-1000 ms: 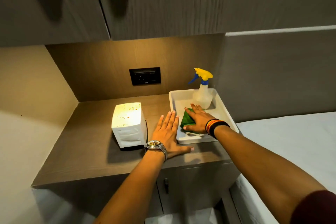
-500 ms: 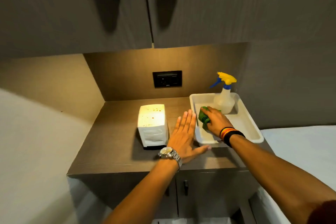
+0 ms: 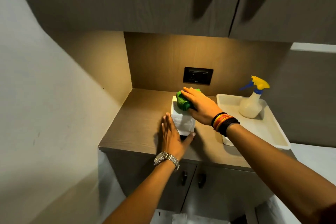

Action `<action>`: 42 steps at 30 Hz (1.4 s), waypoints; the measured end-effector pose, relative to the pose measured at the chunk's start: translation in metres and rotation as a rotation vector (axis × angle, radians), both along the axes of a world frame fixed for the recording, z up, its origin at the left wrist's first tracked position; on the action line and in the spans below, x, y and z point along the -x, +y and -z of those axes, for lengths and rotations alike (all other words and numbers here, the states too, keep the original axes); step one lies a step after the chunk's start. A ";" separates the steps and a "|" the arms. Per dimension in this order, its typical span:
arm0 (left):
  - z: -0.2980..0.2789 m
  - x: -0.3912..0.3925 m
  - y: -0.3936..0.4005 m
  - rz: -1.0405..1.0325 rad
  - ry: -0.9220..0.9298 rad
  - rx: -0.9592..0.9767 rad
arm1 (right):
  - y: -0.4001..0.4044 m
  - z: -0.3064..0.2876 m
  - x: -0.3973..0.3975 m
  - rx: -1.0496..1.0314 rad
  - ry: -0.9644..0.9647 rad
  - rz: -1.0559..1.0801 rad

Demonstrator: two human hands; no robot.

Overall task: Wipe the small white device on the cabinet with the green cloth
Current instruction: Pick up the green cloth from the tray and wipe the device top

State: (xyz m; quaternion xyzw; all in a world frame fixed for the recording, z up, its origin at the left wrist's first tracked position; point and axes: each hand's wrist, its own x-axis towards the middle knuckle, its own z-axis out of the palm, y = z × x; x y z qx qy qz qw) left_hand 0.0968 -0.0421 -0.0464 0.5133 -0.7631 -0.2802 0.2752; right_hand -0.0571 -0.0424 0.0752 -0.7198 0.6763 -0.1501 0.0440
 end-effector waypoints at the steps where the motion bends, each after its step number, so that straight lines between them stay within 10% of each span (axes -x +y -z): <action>1: 0.000 0.002 0.003 -0.013 0.015 0.007 | 0.000 0.000 -0.001 -0.020 0.015 0.008; 33: 0.005 0.042 -0.045 0.061 0.424 -0.148 | 0.008 0.032 0.015 -0.152 -0.145 -0.048; 42: 0.005 0.035 -0.054 0.097 0.421 0.079 | 0.007 0.034 0.018 -0.151 -0.128 -0.070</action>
